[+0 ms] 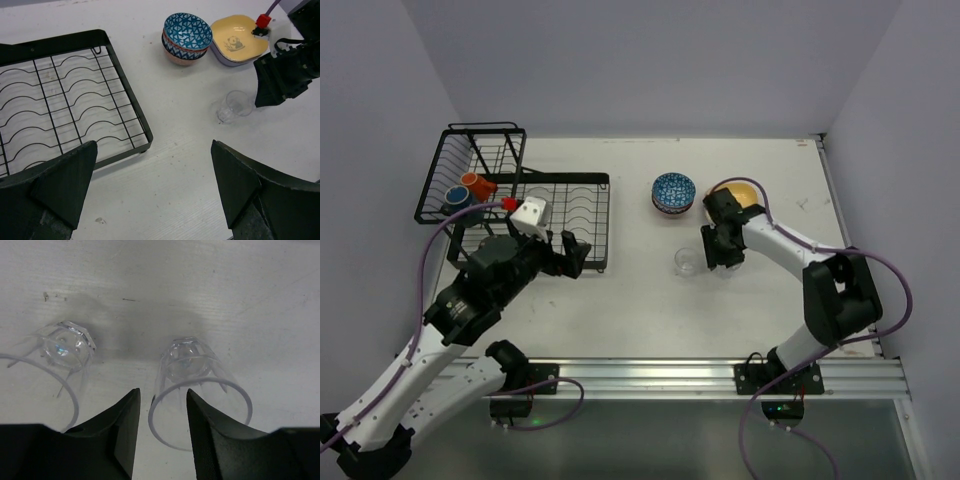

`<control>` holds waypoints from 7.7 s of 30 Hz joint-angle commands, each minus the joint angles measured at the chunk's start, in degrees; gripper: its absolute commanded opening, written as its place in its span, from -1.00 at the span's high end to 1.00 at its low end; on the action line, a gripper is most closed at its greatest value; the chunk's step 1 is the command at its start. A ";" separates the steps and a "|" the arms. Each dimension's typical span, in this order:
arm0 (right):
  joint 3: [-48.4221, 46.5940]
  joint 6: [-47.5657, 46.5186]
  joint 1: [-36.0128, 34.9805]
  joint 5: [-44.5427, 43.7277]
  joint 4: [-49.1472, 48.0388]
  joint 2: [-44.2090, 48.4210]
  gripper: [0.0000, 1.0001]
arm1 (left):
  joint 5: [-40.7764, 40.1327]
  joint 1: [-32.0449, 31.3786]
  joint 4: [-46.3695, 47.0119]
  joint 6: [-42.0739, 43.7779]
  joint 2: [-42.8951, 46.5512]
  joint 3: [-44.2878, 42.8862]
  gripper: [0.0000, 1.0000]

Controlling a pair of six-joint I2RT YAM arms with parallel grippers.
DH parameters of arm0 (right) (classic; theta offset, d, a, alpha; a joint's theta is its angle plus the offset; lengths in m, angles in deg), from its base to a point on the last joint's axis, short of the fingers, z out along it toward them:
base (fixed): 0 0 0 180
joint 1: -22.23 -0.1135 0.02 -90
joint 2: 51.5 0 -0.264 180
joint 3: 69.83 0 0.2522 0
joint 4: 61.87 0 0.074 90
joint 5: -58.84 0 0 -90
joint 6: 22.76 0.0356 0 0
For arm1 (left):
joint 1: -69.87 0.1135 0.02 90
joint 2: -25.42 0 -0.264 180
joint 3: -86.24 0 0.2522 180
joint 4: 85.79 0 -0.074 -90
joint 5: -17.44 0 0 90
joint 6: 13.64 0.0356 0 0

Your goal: Unload the mixed dishes from the dish rack

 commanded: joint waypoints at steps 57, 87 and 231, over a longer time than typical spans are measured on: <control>12.13 7.57 0.17 26.53 -21.48 51.12 -0.98 | -7.75 49.49 -24.39 6.20 -32.33 -36.70 -1.00; 14.50 7.30 0.08 34.89 -23.59 51.38 -0.98 | -3.62 49.49 -29.21 12.18 -41.46 -41.27 -0.72; -10.55 5.46 -22.87 13.65 -21.35 29.29 1.00 | 20.76 44.57 -8.89 -15.34 0.36 -24.48 -1.00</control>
